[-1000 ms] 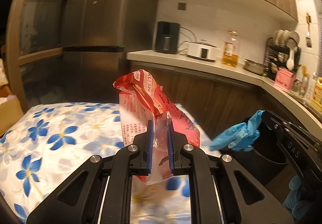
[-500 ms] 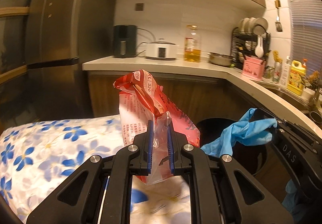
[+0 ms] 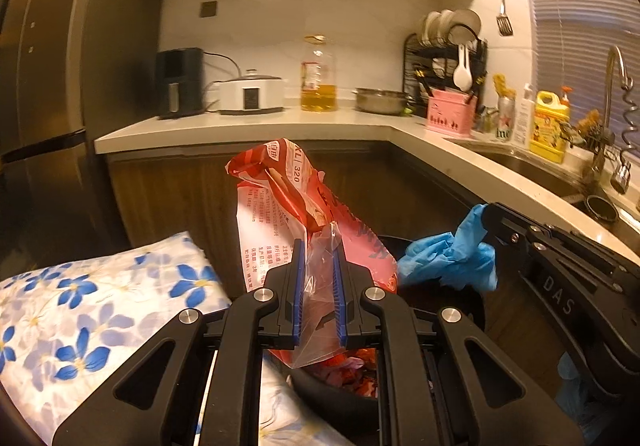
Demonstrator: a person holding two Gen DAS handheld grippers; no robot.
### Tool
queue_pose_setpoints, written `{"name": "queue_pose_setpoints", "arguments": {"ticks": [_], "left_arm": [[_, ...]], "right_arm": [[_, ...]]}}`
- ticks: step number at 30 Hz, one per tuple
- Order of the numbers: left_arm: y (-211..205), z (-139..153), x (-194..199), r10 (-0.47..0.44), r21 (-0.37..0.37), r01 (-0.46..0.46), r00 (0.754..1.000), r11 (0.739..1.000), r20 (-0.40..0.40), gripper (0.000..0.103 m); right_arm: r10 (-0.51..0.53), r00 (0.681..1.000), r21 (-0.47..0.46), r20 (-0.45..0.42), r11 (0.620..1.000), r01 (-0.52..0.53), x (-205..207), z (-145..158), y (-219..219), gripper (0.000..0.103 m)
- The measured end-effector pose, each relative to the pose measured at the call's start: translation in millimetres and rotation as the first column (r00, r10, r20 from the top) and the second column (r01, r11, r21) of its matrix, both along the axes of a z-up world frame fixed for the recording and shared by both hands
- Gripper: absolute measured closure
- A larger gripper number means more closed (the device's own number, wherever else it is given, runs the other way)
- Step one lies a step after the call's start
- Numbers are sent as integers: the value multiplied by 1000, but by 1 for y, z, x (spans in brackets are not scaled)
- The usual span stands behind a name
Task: Collect trash
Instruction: 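Open both tools to drop the printed bag and blue glove into the bin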
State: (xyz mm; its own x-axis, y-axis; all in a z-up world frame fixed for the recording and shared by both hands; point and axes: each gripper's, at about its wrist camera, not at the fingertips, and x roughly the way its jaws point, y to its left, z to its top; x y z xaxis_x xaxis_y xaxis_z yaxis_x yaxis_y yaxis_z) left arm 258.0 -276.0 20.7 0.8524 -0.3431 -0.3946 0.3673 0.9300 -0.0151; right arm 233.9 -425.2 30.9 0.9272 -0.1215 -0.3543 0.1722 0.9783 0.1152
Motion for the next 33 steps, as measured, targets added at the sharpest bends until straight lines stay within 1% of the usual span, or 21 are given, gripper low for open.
{"name": "queue_pose_setpoints", "arguments": {"ticks": [5,9,10,13,15,16,17,18,20,21,22,23,24,26,27,29,31,32,33], "left_arm": [[-16,-12,9,-35,17,36,999,999,-29,88],[-21,-20,17,-60,24,61,996,998,-63,79],[-22,-22,18,-65,27,68,995,997,-71,78],[-22,-27,20,-59,35,62,995,997,-84,73],[-18,-28,21,-47,32,50,995,998,-89,65],[-14,-29,21,-36,26,38,995,999,-90,61],[-11,-29,21,-27,21,29,996,999,-89,51],[-7,-29,20,-17,16,18,996,1000,-87,45],[-2,-29,20,0,14,1,996,1000,-85,41],[1,-28,20,11,15,-10,996,1000,-86,35],[4,-28,20,21,14,-20,996,1000,-87,31],[8,-27,19,35,10,-34,995,999,-89,25],[11,-27,19,35,5,-35,995,999,-91,23],[15,-24,16,45,2,-45,995,999,-89,21],[17,-23,15,58,6,-58,995,998,-83,18],[22,-21,10,88,7,-88,993,996,-73,14],[28,-20,5,110,7,-110,992,994,-68,13],[31,-19,3,126,13,-125,990,992,-65,7],[34,-19,0,141,17,-140,988,990,-60,6]], "right_arm": [[2,1000,6,-17,1000,-2,9,-5,-8,102],[11,999,28,-41,1000,-10,19,-11,-12,102],[14,999,32,-49,999,-12,22,-13,-13,101],[18,998,31,-66,999,-16,27,-16,-13,101],[16,997,32,-76,999,-13,28,-19,-13,99],[13,997,38,-80,999,-10,29,-20,-14,93],[13,997,43,-83,999,-9,29,-20,-15,83],[10,996,46,-85,999,-6,29,-21,-16,78],[4,997,47,-82,999,0,28,-21,-16,61],[-1,997,50,-83,999,5,27,-22,-17,57],[-2,997,54,-83,999,7,26,-21,-18,48],[-5,997,58,-83,998,10,24,-22,-18,41],[-10,996,57,-85,998,15,23,-22,-18,38],[-23,996,50,-92,998,27,21,-22,-18,27],[-27,995,49,-96,998,32,19,-23,-17,26],[-30,994,46,-102,998,35,16,-23,-16,18],[-38,994,31,-102,999,41,10,-23,-12,14],[-41,994,22,-100,999,43,6,-23,-9,11],[-44,994,14,-101,999,46,3,-24,-6,11]]}}
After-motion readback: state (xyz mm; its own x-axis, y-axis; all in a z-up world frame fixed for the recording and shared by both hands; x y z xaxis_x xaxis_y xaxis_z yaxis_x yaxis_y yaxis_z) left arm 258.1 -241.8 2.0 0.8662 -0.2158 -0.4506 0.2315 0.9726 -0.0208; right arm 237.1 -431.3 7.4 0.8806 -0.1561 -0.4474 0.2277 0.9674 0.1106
